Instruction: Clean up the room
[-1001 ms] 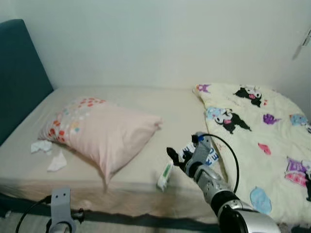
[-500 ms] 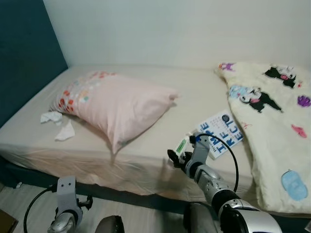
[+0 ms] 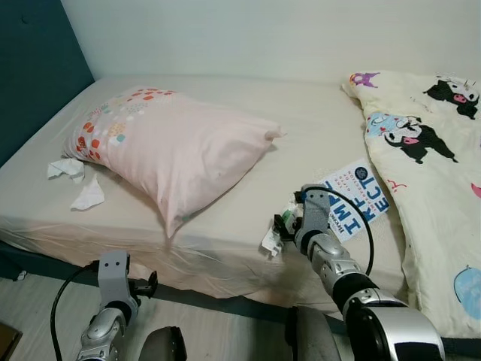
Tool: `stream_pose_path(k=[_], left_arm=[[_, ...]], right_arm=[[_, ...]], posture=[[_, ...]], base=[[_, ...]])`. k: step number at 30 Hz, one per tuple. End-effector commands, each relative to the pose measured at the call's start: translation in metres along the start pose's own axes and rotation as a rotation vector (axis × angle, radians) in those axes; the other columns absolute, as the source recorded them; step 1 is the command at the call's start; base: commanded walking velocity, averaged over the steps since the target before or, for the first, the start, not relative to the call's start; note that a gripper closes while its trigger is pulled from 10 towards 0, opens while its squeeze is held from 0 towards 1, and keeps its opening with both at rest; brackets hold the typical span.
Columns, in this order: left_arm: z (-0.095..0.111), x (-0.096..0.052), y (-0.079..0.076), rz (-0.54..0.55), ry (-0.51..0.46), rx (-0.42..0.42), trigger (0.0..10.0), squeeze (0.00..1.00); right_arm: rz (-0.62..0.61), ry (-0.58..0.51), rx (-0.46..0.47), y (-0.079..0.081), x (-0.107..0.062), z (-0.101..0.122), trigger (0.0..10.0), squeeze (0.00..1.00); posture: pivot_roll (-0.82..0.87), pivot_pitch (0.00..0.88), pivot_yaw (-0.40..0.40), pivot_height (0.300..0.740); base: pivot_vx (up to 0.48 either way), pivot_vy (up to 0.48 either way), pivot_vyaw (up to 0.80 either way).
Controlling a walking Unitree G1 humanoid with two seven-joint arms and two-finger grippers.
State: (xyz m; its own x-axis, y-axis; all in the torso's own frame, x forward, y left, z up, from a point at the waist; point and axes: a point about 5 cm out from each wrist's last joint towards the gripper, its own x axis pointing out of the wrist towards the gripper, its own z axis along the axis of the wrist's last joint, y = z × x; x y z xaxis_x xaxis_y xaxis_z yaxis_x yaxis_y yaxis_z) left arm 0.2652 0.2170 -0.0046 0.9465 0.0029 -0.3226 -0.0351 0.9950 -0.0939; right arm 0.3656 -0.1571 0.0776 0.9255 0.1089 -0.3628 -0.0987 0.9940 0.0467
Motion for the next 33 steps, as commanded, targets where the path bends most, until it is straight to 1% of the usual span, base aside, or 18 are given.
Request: stream_pose_path(k=[1, 2, 3, 4, 5, 7, 11, 13, 17, 21, 23, 24, 26, 27, 28, 29, 32, 33], left_arm=[[-0.007, -0.005, 0.002, 0.0, 0.01, -0.007, 10.0, 0.0], [-0.007, -0.006, 0.003, -0.001, 0.008, -0.006, 10.0, 0.0], [-0.007, -0.007, 0.004, 0.0, 0.006, -0.005, 10.0, 0.0], [-0.007, -0.007, 0.004, 0.0, 0.006, -0.005, 10.0, 0.0], [-0.006, -0.007, 0.005, 0.002, 0.002, -0.004, 10.0, 0.0], [-0.005, -0.007, 0.006, 0.001, -0.004, -0.005, 10.0, 0.0], [-0.004, -0.006, 0.004, -0.003, -0.006, -0.003, 10.0, 0.0], [-0.004, -0.005, 0.002, -0.008, -0.005, 0.0, 10.0, 0.0], [-0.002, 0.0, -0.006, -0.023, 0.0, -0.002, 10.0, 0.0], [-0.002, 0.001, -0.007, -0.024, 0.0, -0.003, 10.0, 0.0], [0.002, 0.004, -0.009, -0.022, -0.001, -0.012, 10.0, 0.0], [0.002, 0.004, -0.009, -0.022, -0.001, -0.012, 10.0, 0.0], [0.005, 0.008, -0.011, -0.017, 0.0, -0.02, 10.0, 0.0], [0.005, 0.008, -0.011, -0.017, 0.0, -0.02, 10.0, 0.0], [0.008, 0.01, -0.012, -0.013, -0.001, -0.026, 10.0, 0.0], [0.009, 0.012, -0.012, -0.008, -0.004, -0.036, 10.0, 0.0], [0.011, 0.013, -0.013, -0.005, -0.008, -0.046, 10.0, 0.0], [0.014, 0.015, -0.013, 0.001, -0.016, -0.06, 10.0, 0.0]], right_arm=[[0.011, 0.052, 0.007, 0.002, -0.001, -0.011, 10.0, 0.0], [0.009, 0.06, 0.004, 0.002, -0.001, -0.011, 10.0, 0.0], [-0.006, 0.074, -0.008, 0.002, -0.001, -0.012, 6.4, 0.0], [-0.006, 0.074, -0.008, 0.002, -0.001, -0.012, 6.4, 0.0], [-0.021, 0.095, -0.005, 0.001, -0.001, -0.014, 0.0, 0.0], [-0.049, 0.117, 0.004, 0.0, -0.001, -0.017, 0.0, 0.0], [-0.063, 0.119, 0.013, 0.0, -0.001, -0.017, 0.0, 0.0], [-0.061, 0.113, 0.026, 0.0, -0.001, -0.017, 0.0, 0.0], [-0.028, 0.075, 0.087, 0.003, -0.002, -0.017, 0.0, 0.0], [-0.015, 0.065, 0.095, 0.004, -0.002, -0.017, 0.0, 0.0], [0.035, 0.022, 0.137, 0.008, -0.002, -0.014, 0.0, 0.0], [0.035, 0.022, 0.137, 0.008, -0.002, -0.014, 0.0, 0.0], [0.078, -0.025, 0.194, 0.011, -0.001, -0.008, 0.0, 0.0], [0.078, -0.025, 0.194, 0.011, -0.001, -0.008, 0.0, 0.0], [0.122, -0.082, 0.231, 0.016, 0.0, 0.001, 0.0, 0.0], [0.145, -0.104, 0.252, 0.019, 0.0, 0.004, 0.0, 0.0], [0.168, -0.121, 0.278, 0.022, 0.0, 0.007, 0.0, 0.0], [0.218, -0.154, 0.315, 0.027, 0.0, 0.012, 0.0, 0.0]], posture=[[0.09, 0.235, 0.007, 0.517], [0.09, 0.235, 0.007, 0.517], [0.08, 0.234, 0.004, 0.517], [0.08, 0.234, 0.004, 0.517], [0.08, 0.23, 0.002, 0.517], [0.08, 0.228, 0.0, 0.517], [0.08, 0.22, 0.0, 0.517], [0.07, 0.212, -0.001, 0.517], [0.06, 0.183, -0.002, 0.517], [0.06, 0.183, -0.002, 0.517], [0.04, 0.14, -0.004, 0.517], [0.04, 0.14, -0.004, 0.517], [0.03, 0.124, -0.005, 0.517], [0.03, 0.124, -0.005, 0.517], [0.03, 0.103, -0.003, 0.517], [0.03, 0.09, -0.003, 0.517], [0.02, 0.082, -0.003, 0.517], [0.02, 0.063, -0.006, 0.517]], base=[[0.0, 0.0, 0.0], [0.0, 0.0, 0.0], [0.0, 0.0, 0.0], [0.0, 0.0, 0.0], [0.0, 0.0, 0.0], [0.0, 0.0, 0.0], [0.0, 0.0, 0.0], [0.0, 0.0, 0.0], [0.0, 0.0, 0.0], [0.0, 0.0, 0.0], [0.0, 0.0, 0.0], [0.0, 0.0, 0.0], [0.0, 0.0, 0.0], [0.0, 0.0, 0.0], [0.0, 0.0, 0.0], [0.0, 0.0, 0.0], [0.0, 0.0, 0.0], [0.0, 0.0, 0.0]])
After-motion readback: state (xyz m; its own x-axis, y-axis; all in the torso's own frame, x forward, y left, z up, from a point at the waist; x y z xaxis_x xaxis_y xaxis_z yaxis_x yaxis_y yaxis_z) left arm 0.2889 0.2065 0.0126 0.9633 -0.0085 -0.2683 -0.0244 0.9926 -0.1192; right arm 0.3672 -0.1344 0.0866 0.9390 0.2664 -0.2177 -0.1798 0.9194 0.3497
